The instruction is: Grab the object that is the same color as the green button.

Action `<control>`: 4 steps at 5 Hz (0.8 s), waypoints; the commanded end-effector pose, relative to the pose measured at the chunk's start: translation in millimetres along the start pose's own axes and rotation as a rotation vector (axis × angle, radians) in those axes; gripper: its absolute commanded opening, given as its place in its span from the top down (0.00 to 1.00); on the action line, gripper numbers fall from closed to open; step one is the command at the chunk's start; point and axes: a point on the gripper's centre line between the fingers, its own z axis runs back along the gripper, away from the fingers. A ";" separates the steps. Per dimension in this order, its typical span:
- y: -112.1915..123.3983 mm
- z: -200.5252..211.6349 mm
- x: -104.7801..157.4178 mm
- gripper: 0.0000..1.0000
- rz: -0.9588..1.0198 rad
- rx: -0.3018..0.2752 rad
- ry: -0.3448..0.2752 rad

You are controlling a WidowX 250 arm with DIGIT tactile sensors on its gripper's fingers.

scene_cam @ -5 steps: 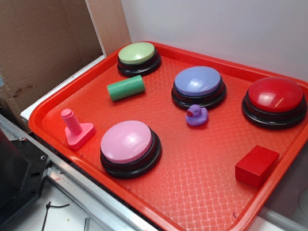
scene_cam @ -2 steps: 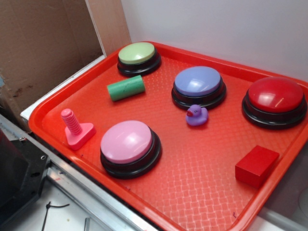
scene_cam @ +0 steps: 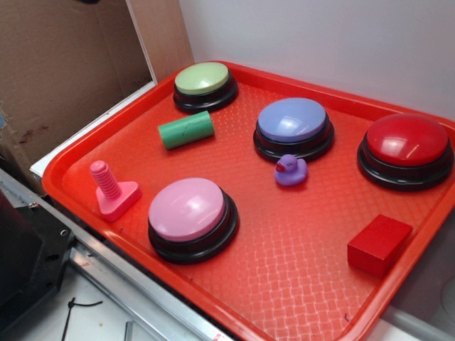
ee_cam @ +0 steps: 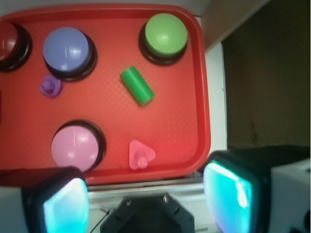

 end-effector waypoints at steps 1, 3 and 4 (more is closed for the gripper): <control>-11.4 -54.4 59.0 0.00 -0.498 0.102 0.065; -15.8 -115.3 44.9 0.00 -0.678 0.221 0.153; -6.6 -138.4 46.7 0.00 -0.632 0.213 0.167</control>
